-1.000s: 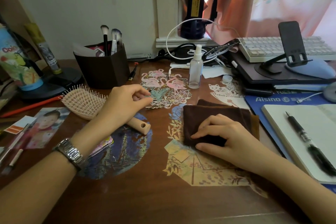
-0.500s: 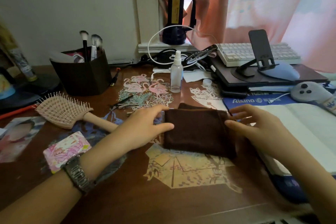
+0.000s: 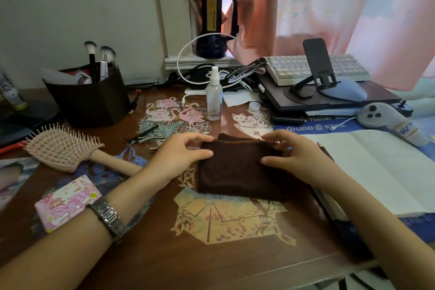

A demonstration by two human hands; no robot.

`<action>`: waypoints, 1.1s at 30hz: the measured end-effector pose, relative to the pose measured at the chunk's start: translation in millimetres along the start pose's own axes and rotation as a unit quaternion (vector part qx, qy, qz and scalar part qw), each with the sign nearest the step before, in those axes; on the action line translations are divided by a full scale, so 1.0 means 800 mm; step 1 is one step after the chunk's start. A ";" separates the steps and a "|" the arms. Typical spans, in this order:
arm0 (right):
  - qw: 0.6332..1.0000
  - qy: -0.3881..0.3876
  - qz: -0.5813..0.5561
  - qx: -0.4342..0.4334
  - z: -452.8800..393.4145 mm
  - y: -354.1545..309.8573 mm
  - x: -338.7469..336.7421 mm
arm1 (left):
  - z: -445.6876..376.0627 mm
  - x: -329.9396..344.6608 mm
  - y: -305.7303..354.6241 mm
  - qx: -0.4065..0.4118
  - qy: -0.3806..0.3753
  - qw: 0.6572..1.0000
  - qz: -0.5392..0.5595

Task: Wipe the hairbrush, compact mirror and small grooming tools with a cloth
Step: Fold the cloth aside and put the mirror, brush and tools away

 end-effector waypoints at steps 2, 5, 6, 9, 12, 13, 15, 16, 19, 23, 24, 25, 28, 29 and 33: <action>1.000 -0.012 0.006 -0.005 -0.011 -0.002 0.002 | -0.001 -0.005 -0.002 -0.002 0.030 0.999 0.026; 0.999 -0.044 0.008 0.001 -0.026 0.000 0.007 | -0.002 -0.010 -0.004 -0.003 0.051 0.998 0.035; 0.999 -0.052 0.006 0.002 -0.030 0.001 0.008 | -0.002 -0.010 -0.004 -0.002 0.053 0.998 0.037; 0.998 -0.057 -0.016 0.006 -0.036 0.003 0.008 | -0.002 -0.009 -0.003 0.001 0.051 0.998 0.045; 0.998 -0.049 -0.039 0.016 -0.039 0.004 0.008 | -0.001 -0.007 -0.001 0.004 0.051 0.998 0.043; 0.998 -0.048 -0.046 0.016 -0.039 0.003 0.008 | -0.001 -0.008 -0.001 0.004 0.052 0.998 0.040; 0.997 -0.043 -0.061 0.012 -0.039 0.002 0.009 | 0.000 -0.008 -0.001 0.004 0.056 0.998 0.038; 0.997 -0.035 -0.070 0.009 -0.038 0.001 0.008 | 0.001 -0.008 -0.001 0.005 0.056 0.998 0.041; 0.996 0.001 -0.084 0.014 -0.035 0.003 0.000 | 0.001 -0.007 0.000 0.005 0.053 0.997 0.064; 0.996 0.044 -0.074 0.006 -0.026 -0.001 -0.012 | -0.005 -0.005 0.008 0.004 0.045 0.995 0.086; 0.997 0.052 -0.065 0.007 -0.024 -0.002 -0.016 | -0.007 -0.004 0.012 0.008 0.043 0.995 0.085; 0.996 0.059 -0.059 0.012 -0.022 -0.002 -0.020 | -0.010 -0.002 0.016 0.013 0.040 0.996 0.083; 0.995 0.074 -0.049 0.038 -0.018 0.004 -0.032 | -0.022 0.007 0.024 0.020 0.021 0.996 0.081; 0.995 0.072 -0.042 0.052 -0.017 0.008 -0.033 | -0.026 0.013 0.025 0.017 0.009 0.997 0.077; 0.995 0.058 0.008 0.082 -0.015 0.018 -0.025 | -0.037 0.028 0.021 0.013 -0.027 0.999 0.017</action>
Point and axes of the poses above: each hand's wrist, its own z-axis away from the middle knuckle, its own x-axis out of the palm, y = z × x, the point moved 7 cm from there along -z, towards the middle knuckle, and after that the axes turned 1 degree about -z, right-handed, at the moved point
